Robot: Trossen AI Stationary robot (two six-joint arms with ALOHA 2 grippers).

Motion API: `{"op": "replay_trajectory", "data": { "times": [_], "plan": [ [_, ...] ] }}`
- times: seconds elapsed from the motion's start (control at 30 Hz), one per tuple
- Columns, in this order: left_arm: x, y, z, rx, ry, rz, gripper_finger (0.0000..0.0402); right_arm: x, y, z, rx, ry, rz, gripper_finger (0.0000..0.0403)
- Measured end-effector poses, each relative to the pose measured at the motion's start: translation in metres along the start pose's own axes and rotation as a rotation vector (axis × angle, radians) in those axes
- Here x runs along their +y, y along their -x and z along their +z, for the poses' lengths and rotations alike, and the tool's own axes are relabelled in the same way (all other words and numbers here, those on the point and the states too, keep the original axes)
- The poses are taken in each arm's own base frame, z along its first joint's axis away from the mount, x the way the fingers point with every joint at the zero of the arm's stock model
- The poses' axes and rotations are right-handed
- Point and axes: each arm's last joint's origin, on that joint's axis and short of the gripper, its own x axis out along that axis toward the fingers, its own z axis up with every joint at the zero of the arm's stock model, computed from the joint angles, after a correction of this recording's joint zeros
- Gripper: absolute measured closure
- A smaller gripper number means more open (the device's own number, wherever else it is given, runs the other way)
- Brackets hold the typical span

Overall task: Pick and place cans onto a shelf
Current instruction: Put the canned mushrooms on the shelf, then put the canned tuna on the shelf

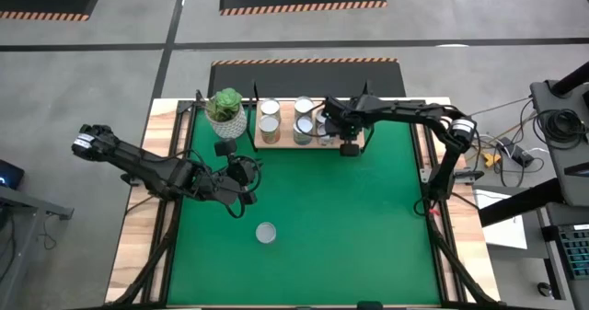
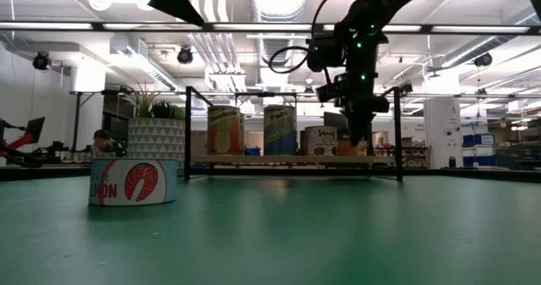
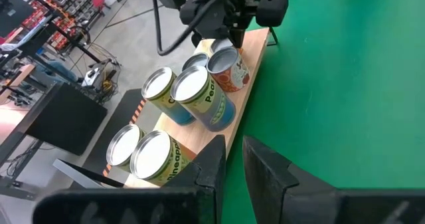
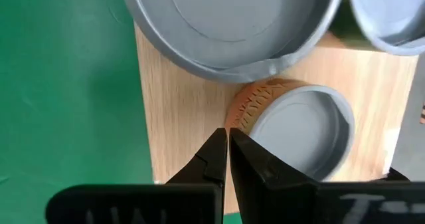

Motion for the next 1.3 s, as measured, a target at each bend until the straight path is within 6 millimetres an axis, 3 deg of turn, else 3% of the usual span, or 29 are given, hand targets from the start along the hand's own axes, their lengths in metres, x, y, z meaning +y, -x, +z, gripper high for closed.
{"op": "replay_trajectory", "data": {
  "times": [0.53, 0.77, 0.93, 1.07, 1.2, 1.3],
  "plan": [
    [0.000, 0.000, 0.000, 0.000, 0.000, 0.000, 0.0365, -0.004, 0.003, -0.005, 0.085, 0.020, -0.160, 0.0394],
    [0.000, 0.000, 0.000, 0.000, 0.000, 0.000, 0.0365, 0.008, 0.030, -0.009, 0.052, 0.007, -0.178, 0.0394],
    [0.000, 0.000, 0.000, 0.000, 0.001, 0.000, 0.0365, 0.038, 0.070, -0.010, -0.138, -0.036, -0.135, 0.0394],
    [0.000, 0.000, 0.001, -0.008, 0.018, -0.002, 0.0365, 0.077, 0.093, -0.008, -0.431, -0.034, -0.038, 0.0394],
    [-0.003, -0.001, 0.002, -0.007, 0.099, -0.033, 0.0365, 0.126, 0.100, -0.013, -0.717, 0.015, 0.027, 0.0394],
    [-0.008, -0.001, 0.001, 0.022, 0.166, -0.183, 0.0365, 0.161, 0.094, -0.023, -0.826, 0.056, 0.097, 0.0394]
  ]
}}
